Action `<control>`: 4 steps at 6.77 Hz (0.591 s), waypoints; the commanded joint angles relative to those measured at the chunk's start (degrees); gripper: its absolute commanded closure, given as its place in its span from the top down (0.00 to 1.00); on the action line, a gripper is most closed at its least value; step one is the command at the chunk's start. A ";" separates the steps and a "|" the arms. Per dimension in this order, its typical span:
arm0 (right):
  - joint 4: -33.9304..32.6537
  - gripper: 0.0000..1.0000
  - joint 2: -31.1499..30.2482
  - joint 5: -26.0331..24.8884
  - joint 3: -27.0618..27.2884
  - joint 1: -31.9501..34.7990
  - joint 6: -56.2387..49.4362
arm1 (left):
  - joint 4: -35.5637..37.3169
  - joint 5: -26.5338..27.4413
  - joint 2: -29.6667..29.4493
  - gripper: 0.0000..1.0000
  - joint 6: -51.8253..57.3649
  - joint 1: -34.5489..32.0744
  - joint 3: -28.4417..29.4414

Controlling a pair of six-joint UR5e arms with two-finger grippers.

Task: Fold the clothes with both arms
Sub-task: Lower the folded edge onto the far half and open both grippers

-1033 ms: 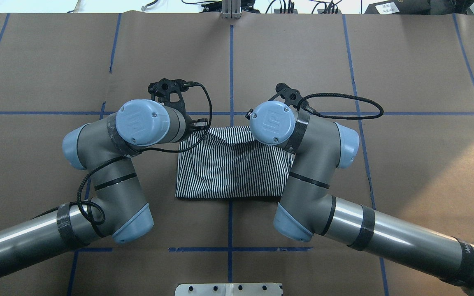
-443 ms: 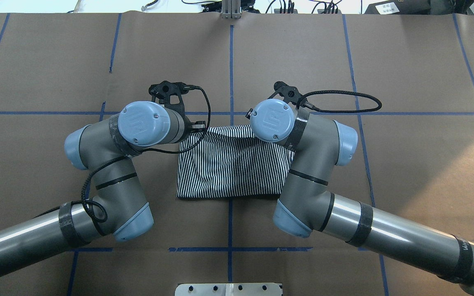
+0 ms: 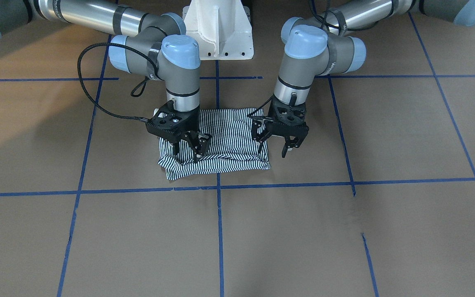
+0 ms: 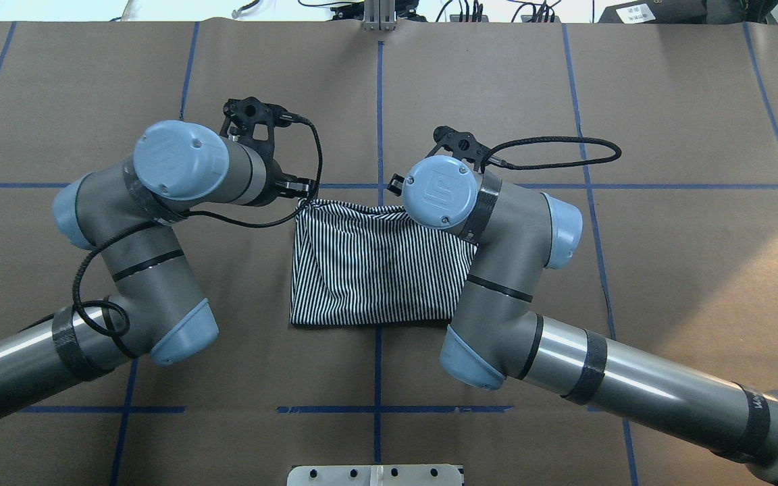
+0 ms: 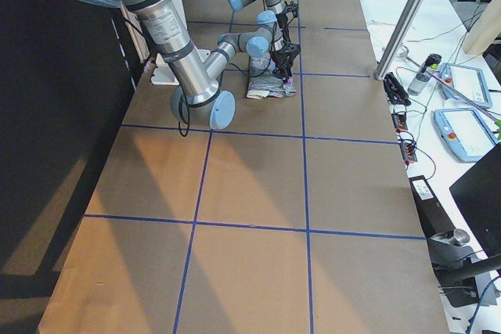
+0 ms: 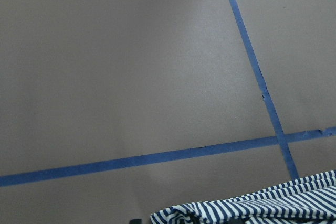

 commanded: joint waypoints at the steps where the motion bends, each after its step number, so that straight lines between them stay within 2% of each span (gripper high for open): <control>1: -0.18 1.00 0.82 -1.24 -0.49 -2.21 -0.93 | -1.05 -2.68 1.52 1.00 2.22 -1.66 -1.29; 4: -0.36 1.00 0.38 -1.60 -3.48 -2.93 -9.70 | -1.06 -2.68 1.61 1.00 1.95 -1.66 -1.21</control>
